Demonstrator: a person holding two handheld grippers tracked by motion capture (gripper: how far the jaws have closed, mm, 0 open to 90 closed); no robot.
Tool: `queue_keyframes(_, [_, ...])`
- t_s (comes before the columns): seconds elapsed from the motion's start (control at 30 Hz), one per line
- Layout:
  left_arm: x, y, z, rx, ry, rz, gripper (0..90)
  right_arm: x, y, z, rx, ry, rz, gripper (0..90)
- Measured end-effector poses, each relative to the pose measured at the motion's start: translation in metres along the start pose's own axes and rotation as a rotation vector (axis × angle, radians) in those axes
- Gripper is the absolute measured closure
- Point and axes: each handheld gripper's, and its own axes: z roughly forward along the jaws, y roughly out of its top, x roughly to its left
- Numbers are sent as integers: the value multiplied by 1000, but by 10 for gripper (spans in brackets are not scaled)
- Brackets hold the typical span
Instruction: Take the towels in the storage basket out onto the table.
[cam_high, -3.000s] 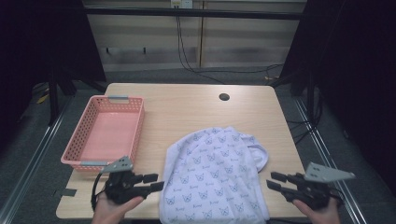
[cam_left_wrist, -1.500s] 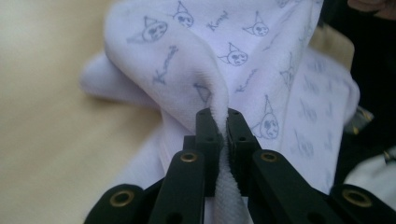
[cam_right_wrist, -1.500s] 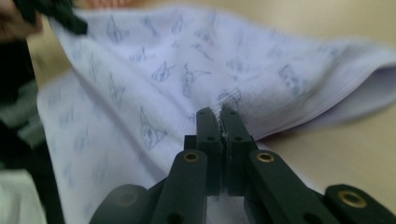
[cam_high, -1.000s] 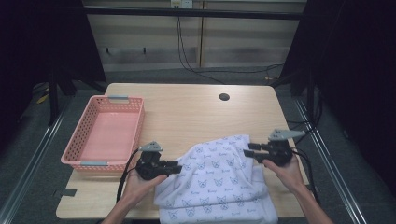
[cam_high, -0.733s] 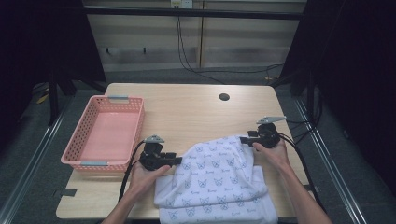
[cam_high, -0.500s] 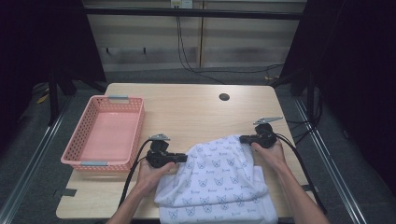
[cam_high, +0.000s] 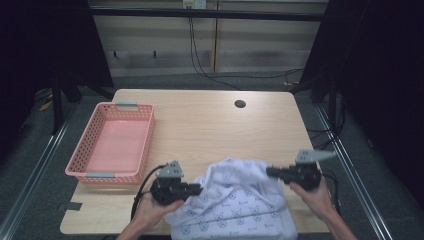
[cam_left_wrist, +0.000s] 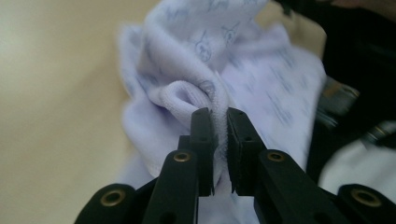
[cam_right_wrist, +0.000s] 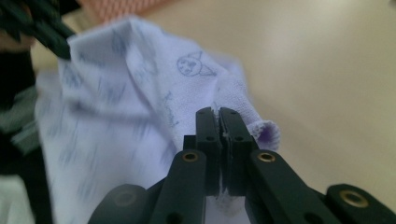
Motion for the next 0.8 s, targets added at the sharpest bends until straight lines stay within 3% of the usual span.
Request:
queue_keyframes(0.07, [-2, -15, 4, 58, -40, -18, 802, 10, -30, -2, 76, -4, 24, 871])
queue_keyframes(0.1, [-2, -20, 2, 49, -35, -27, 788, 12, -43, -2, 112, -5, 33, 868])
queue_keyframes(0.13, [-2, -23, -1, 36, -63, -37, 767, 14, -49, -3, 154, -14, 30, 868])
queue_keyframes(0.17, [-1, -25, -5, 16, -74, -42, 711, 16, -50, -6, 154, -12, 32, 858])
queue_keyframes(0.2, [0, -26, -9, -5, -59, -54, 673, 18, -49, -10, 146, -11, 37, 817])
queue_keyframes(0.23, [4, -26, -13, -37, -83, -87, 623, 20, -48, -12, 156, -20, 26, 777])
queue_keyframes(0.27, [10, -24, -18, -71, -79, -109, 587, 21, -48, -12, 162, -33, 16, 731])
queue_keyframes(0.3, [15, -22, -22, -100, -50, -123, 583, 22, -48, -13, 158, -32, 18, 691])
queue_keyframes(0.33, [21, -20, -23, -124, -64, -149, 593, 22, -46, -14, 144, -41, 15, 673])
queue_keyframes(0.43, [38, -15, -20, -173, -43, -189, 691, 16, -30, -17, 45, -57, 13, 647])
queue_keyframes(0.47, [38, -12, -16, -141, 6, -165, 705, 13, -22, -17, 11, -60, 21, 644])
queue_keyframes(0.5, [39, -10, -9, -111, 3, -170, 702, 10, -15, -14, -7, -57, 19, 648])
queue_keyframes(0.53, [40, -10, -2, -90, -23, -172, 687, 7, -7, -9, -10, -64, 5, 645])
queue_keyframes(0.57, [39, -9, 5, -63, -25, -167, 665, 2, -2, -2, -13, -65, 18, 618])
queue_keyframes(0.67, [34, -8, 23, -4, -66, -163, 552, -8, 2, 27, 41, -3, 53, 542])
queue_keyframes(0.7, [31, -8, 25, 3, -56, -152, 583, -6, -1, 43, 107, 21, 37, 517])
queue_keyframes(0.73, [29, -8, 24, 5, -32, -128, 653, -5, -3, 48, 128, 17, 31, 513])
queue_keyframes(0.77, [28, -8, 21, -11, -43, -126, 777, -3, -6, 52, 152, 15, 29, 523])
queue_keyframes(0.8, [28, -8, 21, -11, -43, -126, 848, 0, -7, 53, 157, 6, 14, 620])
